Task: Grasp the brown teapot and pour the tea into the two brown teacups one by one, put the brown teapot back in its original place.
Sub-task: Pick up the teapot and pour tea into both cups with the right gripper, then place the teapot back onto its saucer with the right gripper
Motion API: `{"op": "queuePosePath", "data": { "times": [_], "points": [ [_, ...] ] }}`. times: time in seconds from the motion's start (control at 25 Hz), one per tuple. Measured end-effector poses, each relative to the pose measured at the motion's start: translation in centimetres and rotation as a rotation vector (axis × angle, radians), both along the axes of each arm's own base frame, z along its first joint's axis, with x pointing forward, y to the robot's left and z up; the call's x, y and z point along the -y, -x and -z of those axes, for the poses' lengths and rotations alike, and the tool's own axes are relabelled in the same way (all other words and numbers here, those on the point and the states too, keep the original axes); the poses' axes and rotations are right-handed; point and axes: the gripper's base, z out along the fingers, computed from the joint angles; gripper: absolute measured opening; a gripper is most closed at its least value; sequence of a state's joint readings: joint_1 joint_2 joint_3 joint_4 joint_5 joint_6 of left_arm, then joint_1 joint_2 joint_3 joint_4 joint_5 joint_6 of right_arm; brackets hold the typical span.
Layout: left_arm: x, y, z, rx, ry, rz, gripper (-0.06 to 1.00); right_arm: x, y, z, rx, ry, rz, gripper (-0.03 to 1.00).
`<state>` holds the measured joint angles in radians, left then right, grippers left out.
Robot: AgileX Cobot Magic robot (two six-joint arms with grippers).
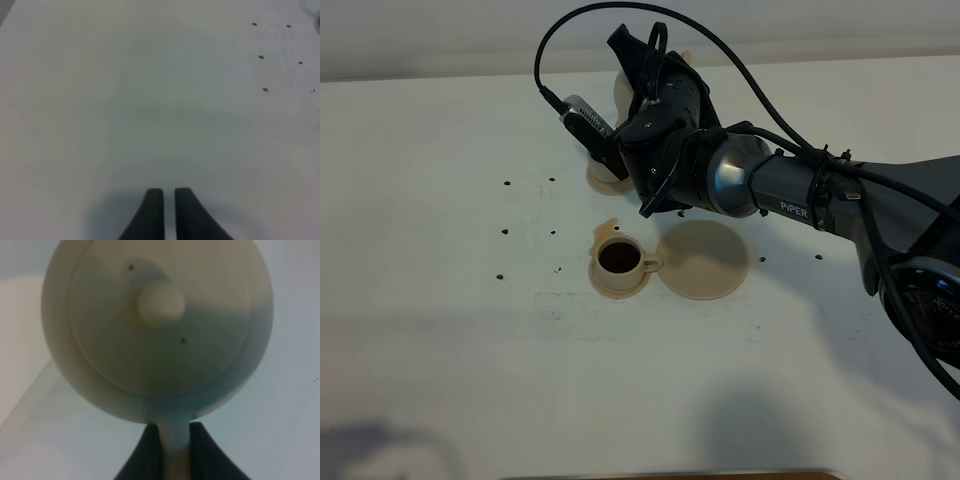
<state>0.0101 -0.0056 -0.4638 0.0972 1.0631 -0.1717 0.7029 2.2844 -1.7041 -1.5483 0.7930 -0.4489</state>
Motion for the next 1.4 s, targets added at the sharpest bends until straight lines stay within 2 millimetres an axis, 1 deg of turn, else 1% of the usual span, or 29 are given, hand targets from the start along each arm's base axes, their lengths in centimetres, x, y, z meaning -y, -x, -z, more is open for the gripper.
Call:
{"op": "queuePosePath", "data": {
  "times": [0.44, 0.76, 0.88, 1.16, 1.28, 1.4],
  "points": [
    [0.0, 0.0, 0.0, 0.000, 0.000, 0.000, 0.12, 0.0, 0.0, 0.1, -0.007, -0.007, 0.006, 0.08],
    [0.0, 0.0, 0.0, 0.000, 0.000, 0.000, 0.12, 0.1, 0.2, 0.4, -0.043, -0.050, 0.037, 0.08],
    [0.0, 0.0, 0.0, 0.000, 0.000, 0.000, 0.12, 0.2, 0.3, 0.6, -0.062, -0.091, 0.064, 0.08],
    [0.0, 0.0, 0.0, 0.000, 0.000, 0.000, 0.12, 0.0, 0.8, 1.1, -0.082, -0.287, 0.168, 0.08],
    [0.0, 0.0, 0.0, 0.000, 0.000, 0.000, 0.12, 0.0, 0.7, 0.7, -0.071, -0.430, 0.253, 0.08],
    [0.0, 0.0, 0.0, 0.000, 0.000, 0.000, 0.12, 0.1, 0.9, -0.8, -0.067, -0.618, 0.350, 0.08]
  ]
}}
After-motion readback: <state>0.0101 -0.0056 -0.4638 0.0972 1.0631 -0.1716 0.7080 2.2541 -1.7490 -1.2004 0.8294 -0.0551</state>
